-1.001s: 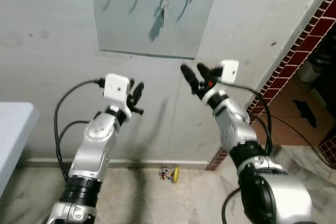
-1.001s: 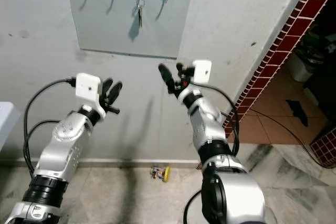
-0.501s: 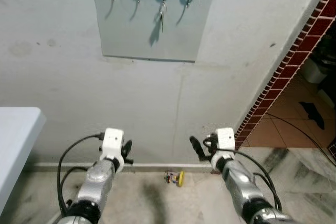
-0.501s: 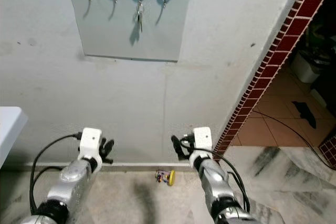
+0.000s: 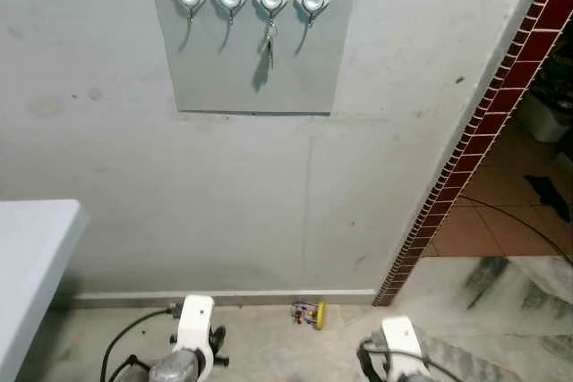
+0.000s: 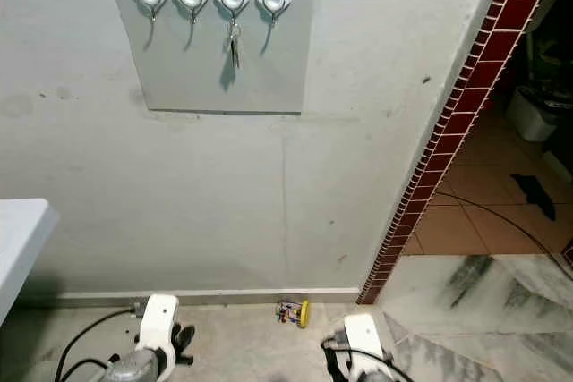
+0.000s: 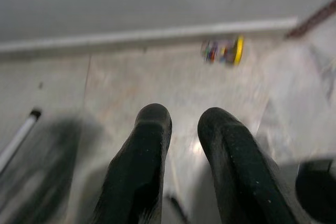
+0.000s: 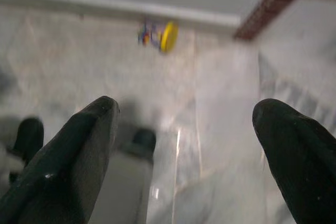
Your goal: Hang keys on a hook
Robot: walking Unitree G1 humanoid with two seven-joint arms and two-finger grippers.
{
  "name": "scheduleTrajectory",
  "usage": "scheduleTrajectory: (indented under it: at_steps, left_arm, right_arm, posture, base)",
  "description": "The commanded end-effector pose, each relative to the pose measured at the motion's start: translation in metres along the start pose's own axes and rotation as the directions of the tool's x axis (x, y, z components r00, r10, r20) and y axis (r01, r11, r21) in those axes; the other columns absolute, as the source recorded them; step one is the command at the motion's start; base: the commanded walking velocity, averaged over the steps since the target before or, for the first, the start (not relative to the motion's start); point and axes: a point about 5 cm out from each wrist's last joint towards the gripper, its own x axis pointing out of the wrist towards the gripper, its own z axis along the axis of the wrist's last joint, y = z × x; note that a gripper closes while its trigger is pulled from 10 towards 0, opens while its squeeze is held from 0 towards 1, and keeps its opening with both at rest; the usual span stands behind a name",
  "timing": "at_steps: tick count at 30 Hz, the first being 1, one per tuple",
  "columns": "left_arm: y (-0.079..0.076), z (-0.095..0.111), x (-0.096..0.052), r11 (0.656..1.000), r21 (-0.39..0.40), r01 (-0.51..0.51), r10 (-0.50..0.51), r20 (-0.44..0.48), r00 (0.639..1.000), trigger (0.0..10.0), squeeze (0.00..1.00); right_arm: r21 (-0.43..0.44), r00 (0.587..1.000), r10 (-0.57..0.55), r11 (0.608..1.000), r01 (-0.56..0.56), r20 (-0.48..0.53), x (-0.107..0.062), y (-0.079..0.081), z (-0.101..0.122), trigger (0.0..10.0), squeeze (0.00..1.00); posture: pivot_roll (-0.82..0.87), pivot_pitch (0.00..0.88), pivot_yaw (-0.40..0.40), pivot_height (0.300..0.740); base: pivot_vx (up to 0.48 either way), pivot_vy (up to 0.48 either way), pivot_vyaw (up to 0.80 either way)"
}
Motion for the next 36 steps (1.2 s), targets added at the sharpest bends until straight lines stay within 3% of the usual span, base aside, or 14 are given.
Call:
scheduleTrajectory:
  at_steps: [1,7,9,10,13,15,17,21,23,28,36]
  left_arm:
    - [0.0,-0.007,-0.002,1.0,0.011,0.008,-0.008,-0.029,1.0,10.0,0.0]
    - [0.0,-0.014,-0.003,0.999,-0.029,0.018,-0.02,-0.048,0.999,10.0,0.0]
    - [0.001,-0.014,-0.003,1.0,-0.012,0.013,-0.013,-0.047,0.999,10.0,0.0]
    - [0.001,-0.014,-0.003,1.0,-0.003,0.014,-0.014,-0.044,0.999,10.0,0.0]
    - [-0.001,-0.011,-0.003,0.996,0.086,0.034,-0.03,-0.044,0.999,10.0,0.0]
    - [-0.002,-0.011,-0.003,0.995,0.088,0.037,-0.033,-0.044,0.998,10.0,0.0]
    - [-0.003,-0.011,-0.002,0.996,0.079,0.036,-0.033,-0.044,0.998,10.0,0.0]
    - [-0.006,-0.013,-0.002,0.997,0.074,0.036,-0.032,-0.049,0.998,10.0,0.0]
    - [-0.006,-0.014,-0.002,0.998,0.062,0.031,-0.028,-0.049,0.998,10.0,0.0]
    - [-0.007,-0.015,-0.002,0.998,0.06,0.032,-0.029,-0.057,0.998,10.0,0.0]
    - [-0.003,-0.022,-0.005,1.0,0.024,0.016,-0.015,-0.072,0.997,10.0,0.0]
  right_arm:
    - [-0.012,1.0,-0.014,1.0,0.013,-0.028,-0.001,0.0,-0.004,10.0,1.0]
    - [0.028,0.997,-0.008,1.0,0.01,-0.077,-0.004,0.006,-0.017,10.0,1.0]
    - [0.022,0.996,0.018,1.0,-0.016,-0.083,-0.003,0.011,-0.018,10.0,0.0]
    - [0.022,0.996,0.024,1.0,-0.022,-0.084,-0.003,0.012,-0.018,10.0,0.0]
    - [-0.119,0.998,-0.003,0.993,-0.005,-0.066,0.0,0.016,-0.01,10.0,0.0]
    - [-0.151,0.998,-0.013,0.988,0.003,-0.068,0.0,0.016,-0.009,10.0,0.0]
    - [-0.11,0.998,0.023,0.993,-0.029,-0.061,0.002,0.021,-0.006,10.0,0.0]
    - [-0.154,0.996,0.061,0.986,-0.07,-0.065,0.004,0.028,-0.001,10.0,0.0]
    - [-0.184,0.995,0.052,0.981,-0.066,-0.082,0.003,0.027,-0.003,10.0,0.0]
    - [-0.136,0.993,0.069,0.987,-0.081,-0.095,0.003,0.025,-0.005,10.0,0.0]
    - [-0.137,0.989,0.041,0.989,-0.06,-0.139,-0.002,0.017,-0.019,10.0,0.0]
  posture:
    - [-0.08,0.0,0.036,0.74]
    - [-0.08,0.0,0.033,0.74]
    - [-0.07,0.0,0.024,0.74]
    - [-0.07,0.0,0.017,0.74]
    - [-0.05,0.0,-0.007,0.74]
    - [-0.05,0.0,-0.012,0.74]
    - [-0.05,0.0,-0.017,0.74]
    - [-0.04,0.0,-0.028,0.74]
    - [-0.03,0.0,-0.029,0.74]
    - [-0.03,0.0,-0.031,0.74]
    - [-0.03,0.0,-0.039,0.74]
  base:
    - [0.0,0.0,0.0]
    - [0.0,0.0,0.0]
    - [0.0,0.0,0.0]
    - [0.0,0.0,0.0]
    - [0.0,0.0,0.0]
    - [0.0,0.0,0.0]
    - [0.0,0.0,0.0]
    - [0.0,0.0,0.0]
    - [0.0,0.0,0.0]
    - [0.0,0.0,0.0]
    - [0.0,0.0,0.0]
